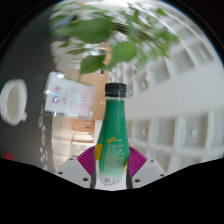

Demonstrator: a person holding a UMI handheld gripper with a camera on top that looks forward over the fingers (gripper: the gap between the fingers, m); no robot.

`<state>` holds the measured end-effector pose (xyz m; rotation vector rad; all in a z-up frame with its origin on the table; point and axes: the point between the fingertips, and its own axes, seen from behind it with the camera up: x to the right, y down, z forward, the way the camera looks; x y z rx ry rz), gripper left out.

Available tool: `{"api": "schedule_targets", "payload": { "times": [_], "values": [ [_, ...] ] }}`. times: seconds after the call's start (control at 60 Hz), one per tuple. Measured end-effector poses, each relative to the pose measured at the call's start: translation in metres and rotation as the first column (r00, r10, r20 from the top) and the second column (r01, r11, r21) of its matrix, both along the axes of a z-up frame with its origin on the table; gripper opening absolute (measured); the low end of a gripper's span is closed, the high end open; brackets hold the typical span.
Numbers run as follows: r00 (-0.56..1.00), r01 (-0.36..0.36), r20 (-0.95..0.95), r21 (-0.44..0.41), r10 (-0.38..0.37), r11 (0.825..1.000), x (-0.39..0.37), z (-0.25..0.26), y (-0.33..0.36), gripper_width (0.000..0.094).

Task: Pour water

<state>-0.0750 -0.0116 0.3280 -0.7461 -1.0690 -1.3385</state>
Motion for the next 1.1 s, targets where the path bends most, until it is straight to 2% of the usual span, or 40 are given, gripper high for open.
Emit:
{"api": "schedule_targets", "payload": {
  "times": [0.067,0.15,0.25,0.283,0.383,0.433,0.5,0.7,0.717,0.75,0.817,0.85,0.917,0.967,0.983,1.033,1.1],
  "values": [
    [0.943,-0.025,-0.333,-0.025,0.015,0.999,0.027,0.026,-0.023,0.0409],
    [0.718,-0.141,-0.696,-0.112,0.023,0.984,0.045,0.026,-0.02,0.0407],
    [0.383,-0.246,-0.921,-0.171,-0.066,0.954,0.047,-0.014,-0.026,0.0406],
    [0.275,-0.304,-0.954,-0.201,-0.116,0.931,0.071,-0.028,-0.017,0.0407],
    [0.067,-0.372,-0.961,-0.273,-0.268,0.887,0.098,-0.103,-0.011,0.0406],
    [0.033,-0.375,-0.946,-0.311,-0.323,0.873,0.077,-0.144,-0.011,0.0406],
    [0.025,-0.381,-0.925,-0.36,-0.38,0.851,0.109,-0.188,-0.01,0.0406],
    [0.021,-0.389,-0.888,-0.43,-0.459,0.814,0.115,-0.269,-0.007,0.041],
    [0.02,-0.393,-0.91,-0.389,-0.415,0.833,0.115,-0.26,-0.004,0.0413],
    [0.026,-0.388,-0.908,-0.394,-0.418,0.833,0.115,-0.261,-0.006,0.0416],
    [-0.011,-0.385,-0.914,-0.37,-0.405,0.845,0.115,-0.262,-0.007,0.0428],
    [-0.023,-0.384,-0.918,-0.357,-0.396,0.851,0.115,-0.26,-0.006,0.0463],
    [-0.015,-0.384,-0.911,-0.376,-0.413,0.843,0.117,-0.259,-0.008,0.0543],
    [-0.009,-0.381,-0.893,-0.414,-0.451,0.827,0.117,-0.266,-0.011,0.0614],
    [-0.01,-0.382,-0.886,-0.425,-0.464,0.82,0.116,-0.268,-0.013,0.0699],
    [-0.021,-0.381,-0.87,-0.448,-0.492,0.809,0.118,-0.27,-0.025,0.0873],
    [-0.045,-0.349,-0.848,-0.481,-0.528,0.804,0.123,-0.271,-0.039,0.0846]
  ]
}}
